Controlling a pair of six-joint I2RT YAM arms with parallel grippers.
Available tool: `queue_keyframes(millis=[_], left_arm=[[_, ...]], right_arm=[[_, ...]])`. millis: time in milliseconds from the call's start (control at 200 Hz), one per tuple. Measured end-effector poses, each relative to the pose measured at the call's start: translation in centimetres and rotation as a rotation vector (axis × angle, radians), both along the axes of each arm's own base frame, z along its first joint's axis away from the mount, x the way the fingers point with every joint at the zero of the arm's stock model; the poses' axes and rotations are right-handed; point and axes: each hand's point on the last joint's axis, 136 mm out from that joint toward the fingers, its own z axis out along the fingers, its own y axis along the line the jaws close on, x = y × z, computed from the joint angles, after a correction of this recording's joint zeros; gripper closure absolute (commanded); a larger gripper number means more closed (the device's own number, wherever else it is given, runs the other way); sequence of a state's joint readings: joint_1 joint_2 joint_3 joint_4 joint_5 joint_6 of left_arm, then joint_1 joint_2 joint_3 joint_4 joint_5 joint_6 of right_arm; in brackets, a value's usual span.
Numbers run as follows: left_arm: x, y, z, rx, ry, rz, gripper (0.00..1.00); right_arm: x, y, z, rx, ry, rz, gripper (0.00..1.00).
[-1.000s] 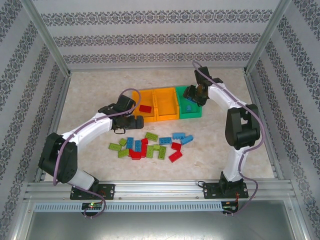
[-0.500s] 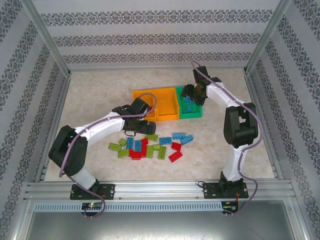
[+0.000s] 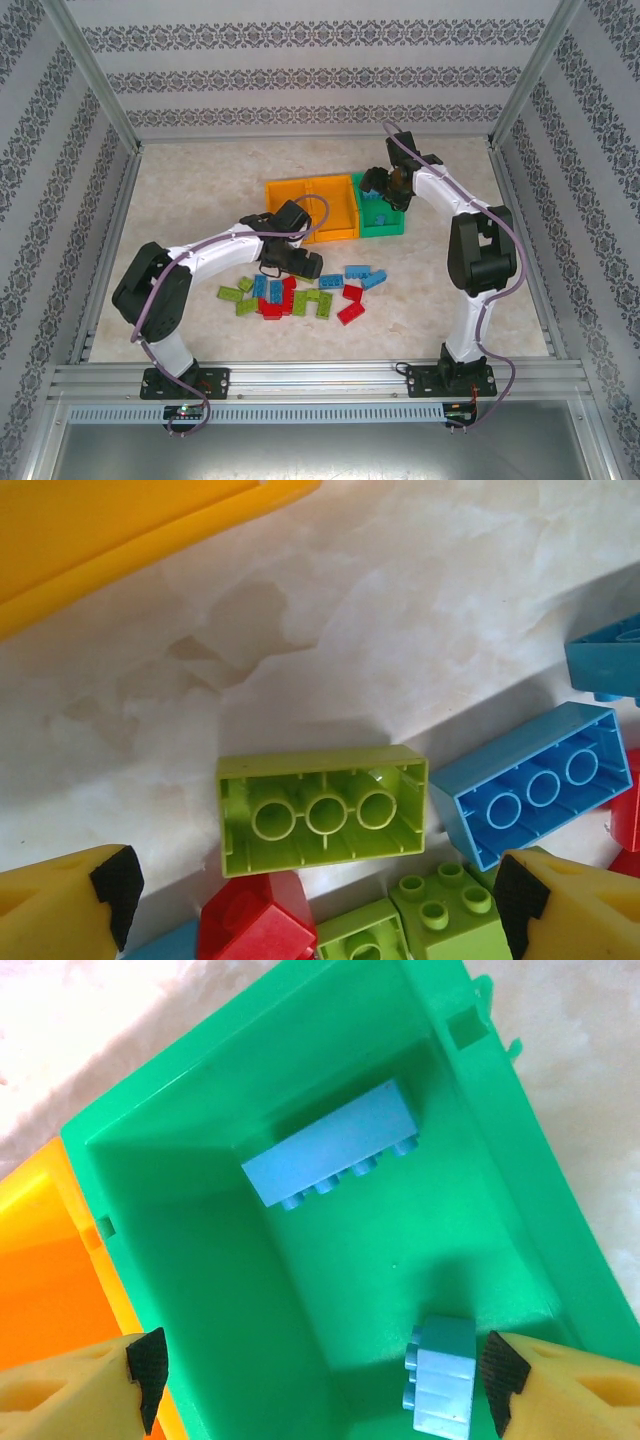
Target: Sort the legos into containers by color
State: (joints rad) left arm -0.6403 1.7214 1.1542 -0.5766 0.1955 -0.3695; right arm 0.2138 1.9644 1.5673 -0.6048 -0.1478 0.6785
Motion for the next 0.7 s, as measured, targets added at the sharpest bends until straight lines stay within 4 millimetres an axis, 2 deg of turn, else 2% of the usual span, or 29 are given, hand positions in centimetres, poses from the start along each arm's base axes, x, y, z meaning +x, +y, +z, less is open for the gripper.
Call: queue_keyframes(millis=[390, 699], left_arm=[[-0.3, -0.2, -2.1, 0.038, 0.043, -0.052, 0.1], [0.3, -0.8, -2.1, 0.042, 0.037, -0.075, 0.12]], right_arm=[[-2.2, -0.6, 2.6, 0.006, -0.037, -0.003, 0.12], [-4.1, -3.0, 4.5, -0.007, -0.077, -0.043, 0.1]])
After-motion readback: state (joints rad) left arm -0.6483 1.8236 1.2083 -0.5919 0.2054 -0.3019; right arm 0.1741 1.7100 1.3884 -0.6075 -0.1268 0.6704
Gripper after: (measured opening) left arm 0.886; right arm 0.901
